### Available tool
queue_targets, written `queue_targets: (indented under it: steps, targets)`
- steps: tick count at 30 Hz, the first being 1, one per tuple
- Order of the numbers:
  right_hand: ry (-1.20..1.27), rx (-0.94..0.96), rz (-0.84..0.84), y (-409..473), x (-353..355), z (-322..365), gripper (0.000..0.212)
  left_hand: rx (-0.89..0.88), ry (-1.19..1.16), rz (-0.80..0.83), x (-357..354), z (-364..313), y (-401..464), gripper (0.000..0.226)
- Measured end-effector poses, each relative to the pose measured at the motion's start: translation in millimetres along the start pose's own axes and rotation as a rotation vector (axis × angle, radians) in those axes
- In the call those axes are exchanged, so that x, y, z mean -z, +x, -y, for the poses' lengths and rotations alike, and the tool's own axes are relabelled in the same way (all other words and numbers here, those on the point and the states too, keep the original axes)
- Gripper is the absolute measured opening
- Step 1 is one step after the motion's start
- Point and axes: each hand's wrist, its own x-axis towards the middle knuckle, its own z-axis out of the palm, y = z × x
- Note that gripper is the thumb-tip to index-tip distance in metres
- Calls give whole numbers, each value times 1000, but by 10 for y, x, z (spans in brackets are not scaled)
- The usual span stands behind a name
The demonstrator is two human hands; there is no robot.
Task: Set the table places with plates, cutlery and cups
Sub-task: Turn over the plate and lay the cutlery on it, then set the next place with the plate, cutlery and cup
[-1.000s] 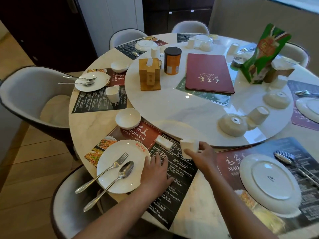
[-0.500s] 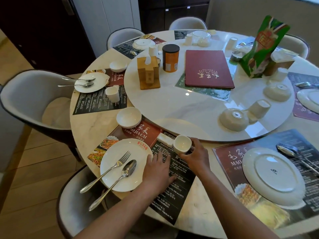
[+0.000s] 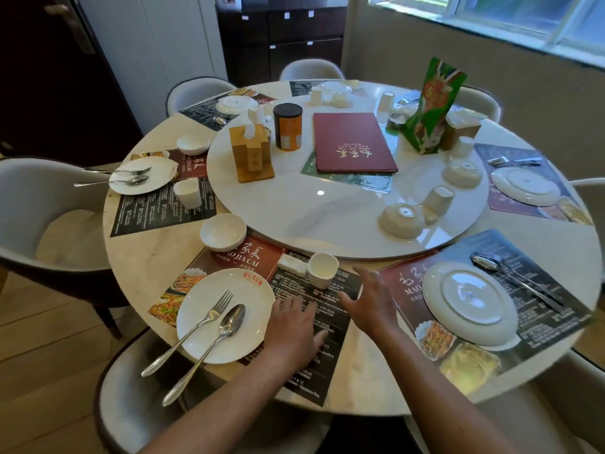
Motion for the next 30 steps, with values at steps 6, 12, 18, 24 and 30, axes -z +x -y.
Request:
queue_targets:
  steps: [6, 12, 18, 24, 30]
  targets:
    - [-160, -3, -141, -431, 216, -289, 51, -128, -51, -99, 84, -399, -164, 53]
    - [-264, -17, -193, -507, 608, -658, 51, -118, -38, -160, 149, -836, 1, 67]
    - [-263, -36, -170, -289, 1025, -1066, 52, -59, -38, -171, 225, -1322, 342, 76]
    - [-334, -10, -96, 2, 1393, -1520, 58, -34, -23, -135, 239, -1869, 695, 77]
    - [-305, -12, -47, 234, 1486, -1731, 56, -24, 80, -143, 278, -2100, 1058, 80]
